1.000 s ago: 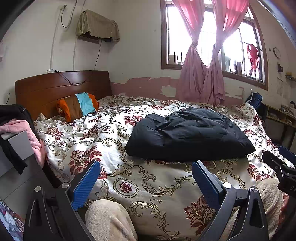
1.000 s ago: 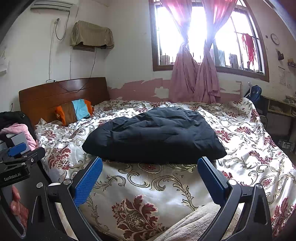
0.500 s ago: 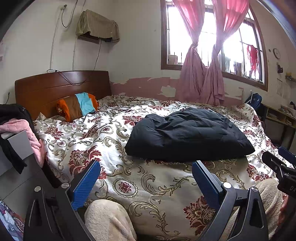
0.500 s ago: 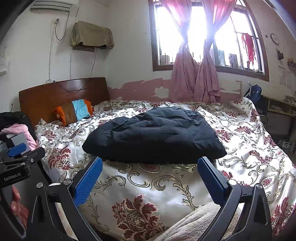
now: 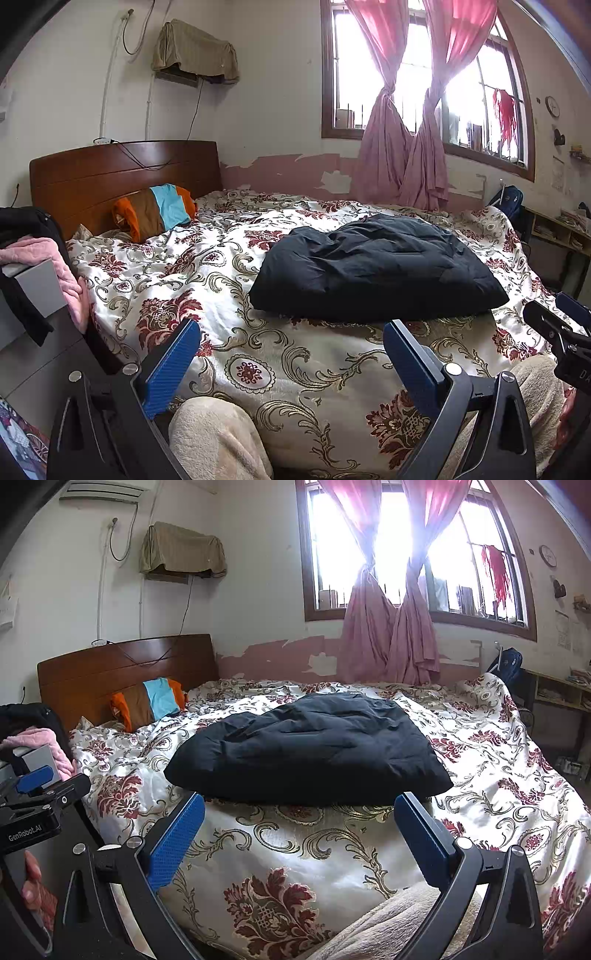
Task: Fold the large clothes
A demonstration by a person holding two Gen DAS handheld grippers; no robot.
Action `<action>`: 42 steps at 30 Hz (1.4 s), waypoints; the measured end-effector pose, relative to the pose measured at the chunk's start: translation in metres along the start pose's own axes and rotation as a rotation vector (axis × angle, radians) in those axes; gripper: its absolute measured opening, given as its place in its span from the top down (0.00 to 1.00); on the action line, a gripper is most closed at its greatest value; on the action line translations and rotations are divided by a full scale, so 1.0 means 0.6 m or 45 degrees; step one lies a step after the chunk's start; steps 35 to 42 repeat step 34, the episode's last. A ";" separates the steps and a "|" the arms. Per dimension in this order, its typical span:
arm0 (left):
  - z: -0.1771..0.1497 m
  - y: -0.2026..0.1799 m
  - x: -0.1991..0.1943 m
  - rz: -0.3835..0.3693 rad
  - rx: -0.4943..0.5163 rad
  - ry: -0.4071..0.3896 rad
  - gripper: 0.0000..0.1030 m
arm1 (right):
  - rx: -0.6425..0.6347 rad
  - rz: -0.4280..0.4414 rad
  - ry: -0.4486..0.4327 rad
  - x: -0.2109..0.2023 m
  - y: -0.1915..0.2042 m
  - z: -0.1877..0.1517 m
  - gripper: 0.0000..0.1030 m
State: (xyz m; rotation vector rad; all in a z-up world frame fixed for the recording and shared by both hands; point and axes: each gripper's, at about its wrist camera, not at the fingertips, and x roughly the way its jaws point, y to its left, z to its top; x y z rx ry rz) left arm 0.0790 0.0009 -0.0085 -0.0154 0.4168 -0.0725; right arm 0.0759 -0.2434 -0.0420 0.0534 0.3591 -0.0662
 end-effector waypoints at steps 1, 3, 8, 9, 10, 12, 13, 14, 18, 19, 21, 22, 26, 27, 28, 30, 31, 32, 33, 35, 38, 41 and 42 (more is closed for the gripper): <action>0.000 0.000 0.000 0.000 0.000 0.000 0.03 | 0.000 -0.001 0.001 -0.001 0.001 0.000 0.02; 0.000 0.001 0.001 -0.001 -0.001 0.000 0.03 | 0.000 -0.001 -0.001 -0.001 0.002 0.001 0.02; 0.001 -0.003 0.000 -0.010 -0.004 0.009 0.03 | 0.001 0.000 0.000 -0.001 0.001 0.001 0.02; 0.001 -0.003 0.001 -0.017 -0.007 0.011 0.03 | 0.001 -0.001 0.000 0.000 0.001 0.000 0.02; 0.001 -0.003 0.001 -0.029 -0.013 0.016 0.03 | 0.001 -0.001 0.000 0.000 0.001 0.000 0.02; 0.001 -0.002 0.002 -0.031 -0.023 0.023 0.03 | 0.002 0.000 0.000 0.000 0.000 0.000 0.02; 0.002 -0.003 0.002 -0.024 -0.026 0.026 0.03 | 0.003 0.000 0.001 0.000 0.000 0.000 0.02; 0.002 -0.003 0.003 -0.024 -0.029 0.031 0.03 | 0.003 0.000 0.001 0.000 0.000 0.000 0.02; 0.001 0.005 0.003 -0.061 -0.082 0.036 0.03 | 0.001 0.000 0.000 0.000 0.000 0.000 0.02; 0.001 0.005 0.002 -0.060 -0.089 0.032 0.03 | 0.000 0.001 0.000 0.000 0.000 0.000 0.02; 0.001 0.006 0.003 -0.048 -0.088 0.031 0.03 | -0.001 -0.001 -0.001 -0.001 0.003 -0.001 0.02; 0.001 0.006 0.004 -0.045 -0.086 0.031 0.03 | 0.001 -0.001 -0.001 -0.002 0.003 -0.001 0.02; -0.002 0.009 0.007 -0.039 -0.094 0.038 0.03 | 0.003 -0.002 -0.002 -0.002 0.003 -0.001 0.02; -0.002 0.011 0.008 -0.036 -0.098 0.040 0.03 | 0.006 -0.003 -0.002 -0.002 0.005 -0.001 0.02; -0.002 0.012 0.009 -0.030 -0.102 0.043 0.03 | 0.008 -0.004 -0.002 -0.003 0.007 -0.001 0.02; -0.003 0.013 0.008 -0.032 -0.109 0.040 0.03 | 0.010 -0.004 -0.002 -0.004 0.009 -0.002 0.02; -0.003 0.015 0.008 -0.032 -0.114 0.036 0.03 | 0.011 -0.004 -0.002 -0.004 0.011 -0.002 0.02; -0.003 0.016 0.007 -0.031 -0.118 0.033 0.03 | 0.012 -0.005 -0.001 -0.003 0.012 -0.002 0.02; -0.003 0.016 0.007 -0.030 -0.119 0.032 0.03 | 0.012 -0.006 -0.002 -0.003 0.011 -0.002 0.02; -0.002 0.016 0.007 -0.025 -0.120 0.032 0.03 | 0.012 -0.006 -0.003 -0.003 0.011 -0.002 0.02; -0.002 0.016 0.007 -0.025 -0.120 0.032 0.03 | 0.012 -0.006 -0.003 -0.003 0.011 -0.002 0.02; -0.002 0.016 0.007 -0.025 -0.120 0.032 0.03 | 0.012 -0.006 -0.003 -0.003 0.011 -0.002 0.02; -0.002 0.016 0.007 -0.025 -0.120 0.032 0.03 | 0.012 -0.006 -0.003 -0.003 0.011 -0.002 0.02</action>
